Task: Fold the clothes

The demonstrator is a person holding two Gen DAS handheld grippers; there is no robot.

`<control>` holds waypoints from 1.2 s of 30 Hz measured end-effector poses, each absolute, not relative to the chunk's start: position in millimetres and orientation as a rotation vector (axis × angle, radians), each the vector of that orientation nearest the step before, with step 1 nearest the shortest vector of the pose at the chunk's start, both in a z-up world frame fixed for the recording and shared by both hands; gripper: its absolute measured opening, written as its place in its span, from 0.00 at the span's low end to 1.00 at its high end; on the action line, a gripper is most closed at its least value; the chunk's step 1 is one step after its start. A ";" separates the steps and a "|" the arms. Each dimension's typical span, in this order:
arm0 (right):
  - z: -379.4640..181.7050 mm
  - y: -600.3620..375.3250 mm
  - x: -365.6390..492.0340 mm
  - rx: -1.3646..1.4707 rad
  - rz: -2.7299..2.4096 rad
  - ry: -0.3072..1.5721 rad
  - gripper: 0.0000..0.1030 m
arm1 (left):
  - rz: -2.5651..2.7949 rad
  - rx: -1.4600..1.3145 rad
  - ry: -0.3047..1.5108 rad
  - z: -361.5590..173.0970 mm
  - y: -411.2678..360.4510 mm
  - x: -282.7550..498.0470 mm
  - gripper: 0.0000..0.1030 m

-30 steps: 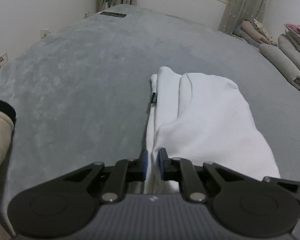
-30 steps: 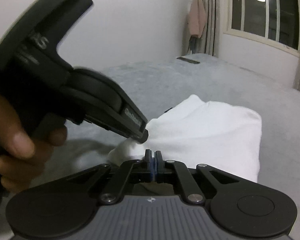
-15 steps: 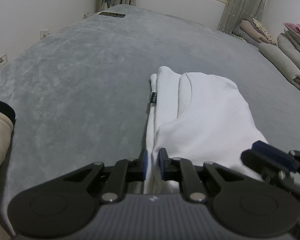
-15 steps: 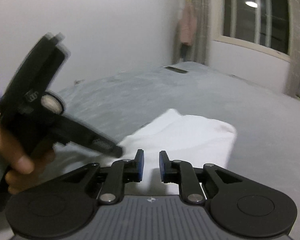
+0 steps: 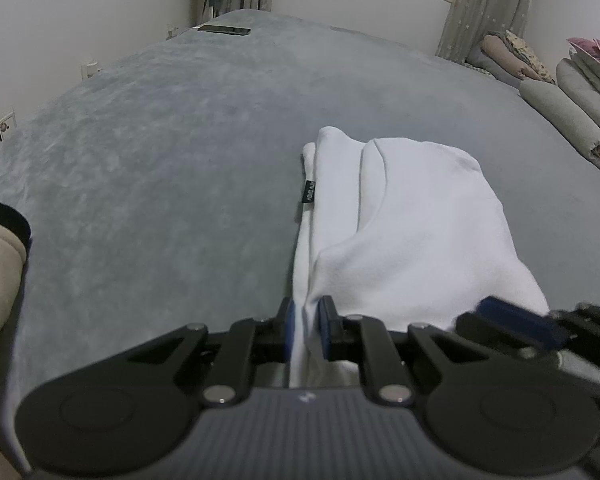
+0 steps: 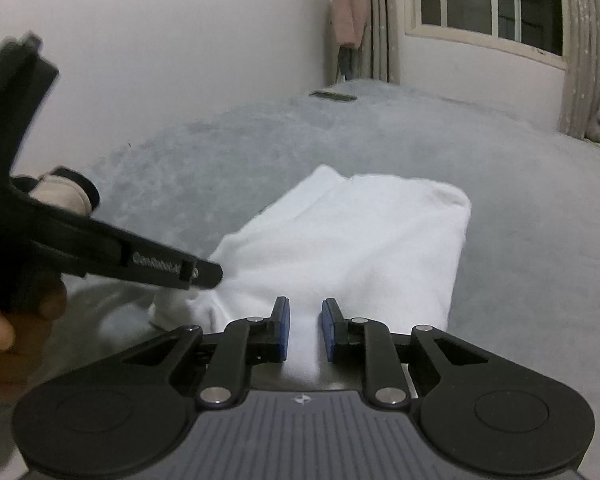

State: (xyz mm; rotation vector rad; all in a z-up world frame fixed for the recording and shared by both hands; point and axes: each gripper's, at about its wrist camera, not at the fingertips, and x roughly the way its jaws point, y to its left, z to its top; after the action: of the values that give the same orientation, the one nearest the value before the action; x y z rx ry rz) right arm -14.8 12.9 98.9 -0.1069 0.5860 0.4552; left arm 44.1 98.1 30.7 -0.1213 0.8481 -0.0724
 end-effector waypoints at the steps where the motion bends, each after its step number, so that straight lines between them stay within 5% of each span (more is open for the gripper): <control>1: 102.8 9.4 -16.1 -0.098 0.457 0.574 0.16 | -0.073 -0.122 0.848 30.7 98.4 44.0 0.12; 19: 111.7 -13.8 -9.3 -0.069 0.414 0.561 0.20 | -0.132 -0.178 0.817 50.6 114.2 35.4 0.15; 24: 124.2 -45.9 -10.9 0.033 0.375 0.537 0.40 | -0.146 -0.262 0.825 55.6 127.0 33.5 0.19; 28: 122.9 -66.3 -3.5 0.137 0.376 0.598 0.44 | -0.159 -0.306 0.841 51.0 129.3 33.4 0.25; 32: 116.5 -79.5 3.8 0.240 0.399 0.690 0.53 | -0.167 -0.344 0.845 48.4 131.9 35.7 0.46; 36: 106.3 -91.6 8.8 0.338 0.400 0.758 0.57 | -0.161 -0.386 0.858 43.3 137.2 39.5 0.47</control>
State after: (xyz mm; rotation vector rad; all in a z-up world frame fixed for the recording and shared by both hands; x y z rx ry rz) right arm 8.8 -91.6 106.3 0.3378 0.7580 0.4004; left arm 39.5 137.2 43.3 -0.3856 0.8578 -0.1606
